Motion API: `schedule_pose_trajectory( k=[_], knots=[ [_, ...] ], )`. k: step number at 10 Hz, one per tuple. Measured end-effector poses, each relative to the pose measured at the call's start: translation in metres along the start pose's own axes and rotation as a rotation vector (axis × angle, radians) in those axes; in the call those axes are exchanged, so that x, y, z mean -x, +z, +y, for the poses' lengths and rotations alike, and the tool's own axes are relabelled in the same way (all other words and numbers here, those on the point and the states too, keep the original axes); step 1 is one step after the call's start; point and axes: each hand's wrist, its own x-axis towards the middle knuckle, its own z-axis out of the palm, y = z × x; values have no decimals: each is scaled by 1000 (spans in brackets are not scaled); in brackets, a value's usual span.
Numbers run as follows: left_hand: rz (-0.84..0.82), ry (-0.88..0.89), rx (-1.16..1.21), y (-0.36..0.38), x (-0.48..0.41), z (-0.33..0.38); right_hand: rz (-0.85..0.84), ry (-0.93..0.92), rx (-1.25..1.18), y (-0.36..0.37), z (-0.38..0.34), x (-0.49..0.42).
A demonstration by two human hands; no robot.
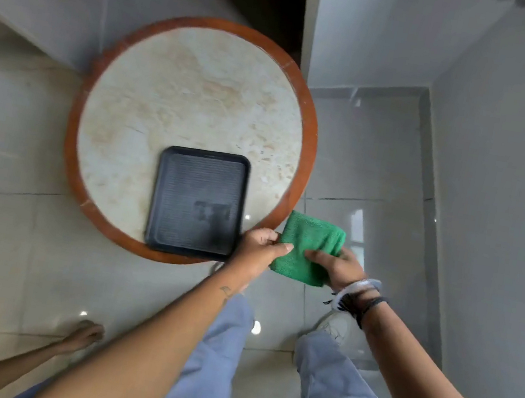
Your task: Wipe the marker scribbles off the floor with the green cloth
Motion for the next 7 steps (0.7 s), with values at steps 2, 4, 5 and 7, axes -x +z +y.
schedule_pose_trajectory(
  k=[2,4,5,7],
  knots=[
    [324,19,-191,-108,0,11,172,-182,459,136,-4,-27],
    [496,-120,-586,-166,-26,-12,238,-171,913,207,22,-57],
    [392,-195,-780,-170,-27,-8,288,-123,1009,203,25,-46],
    [379,-30,-1006,-154,18,56,357,-262,888,148,-53,9]
  ],
)
